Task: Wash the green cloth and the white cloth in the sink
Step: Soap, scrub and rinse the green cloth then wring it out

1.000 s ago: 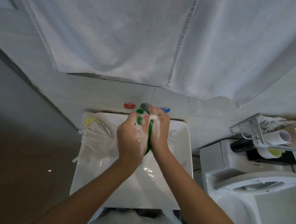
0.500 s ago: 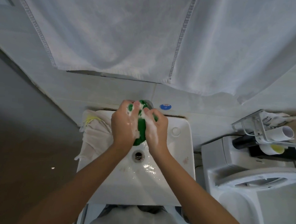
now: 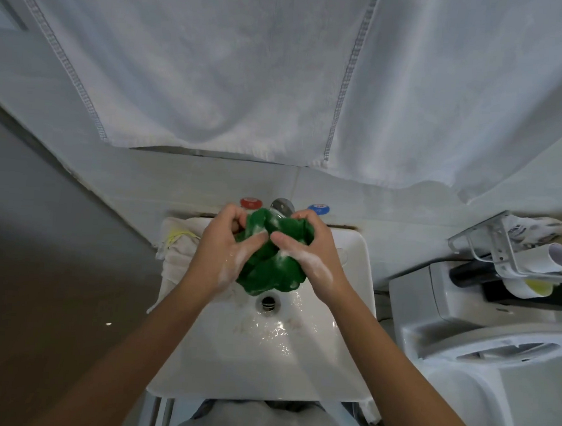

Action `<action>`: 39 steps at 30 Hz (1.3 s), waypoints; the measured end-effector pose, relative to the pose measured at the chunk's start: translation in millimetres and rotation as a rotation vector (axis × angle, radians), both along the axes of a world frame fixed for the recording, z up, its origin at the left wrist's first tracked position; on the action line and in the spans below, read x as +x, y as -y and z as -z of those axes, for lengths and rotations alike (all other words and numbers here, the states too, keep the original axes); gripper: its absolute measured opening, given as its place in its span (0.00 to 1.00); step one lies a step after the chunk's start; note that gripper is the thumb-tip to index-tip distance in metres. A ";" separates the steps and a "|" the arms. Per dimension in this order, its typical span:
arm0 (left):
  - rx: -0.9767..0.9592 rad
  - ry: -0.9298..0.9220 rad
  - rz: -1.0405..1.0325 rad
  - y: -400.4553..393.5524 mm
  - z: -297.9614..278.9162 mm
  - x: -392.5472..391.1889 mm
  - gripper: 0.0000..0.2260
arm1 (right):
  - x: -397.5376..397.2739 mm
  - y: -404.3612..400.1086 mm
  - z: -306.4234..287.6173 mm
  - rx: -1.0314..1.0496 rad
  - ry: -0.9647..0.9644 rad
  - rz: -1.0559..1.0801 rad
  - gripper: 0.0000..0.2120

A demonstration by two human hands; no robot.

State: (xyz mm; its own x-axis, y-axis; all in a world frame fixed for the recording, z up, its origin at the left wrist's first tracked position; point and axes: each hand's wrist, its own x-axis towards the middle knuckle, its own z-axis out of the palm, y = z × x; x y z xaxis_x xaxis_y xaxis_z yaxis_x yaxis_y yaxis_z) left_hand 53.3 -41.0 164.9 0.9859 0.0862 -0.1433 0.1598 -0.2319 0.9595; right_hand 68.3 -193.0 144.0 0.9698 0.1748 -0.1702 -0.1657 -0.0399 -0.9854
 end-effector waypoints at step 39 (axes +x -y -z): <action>0.042 0.127 -0.362 51.2 14.6 -10.6 0.08 | 5.6 -44.2 1.6 0.102 -0.106 0.454 0.14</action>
State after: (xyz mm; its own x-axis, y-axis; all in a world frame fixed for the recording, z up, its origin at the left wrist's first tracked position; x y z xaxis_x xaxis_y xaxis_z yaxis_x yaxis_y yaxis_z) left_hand 42.7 -92.2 150.3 0.9001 0.4356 -0.0105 0.1187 -0.2220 0.9678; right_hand 73.8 -148.7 142.4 0.9303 -0.2414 -0.2762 -0.2437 0.1561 -0.9572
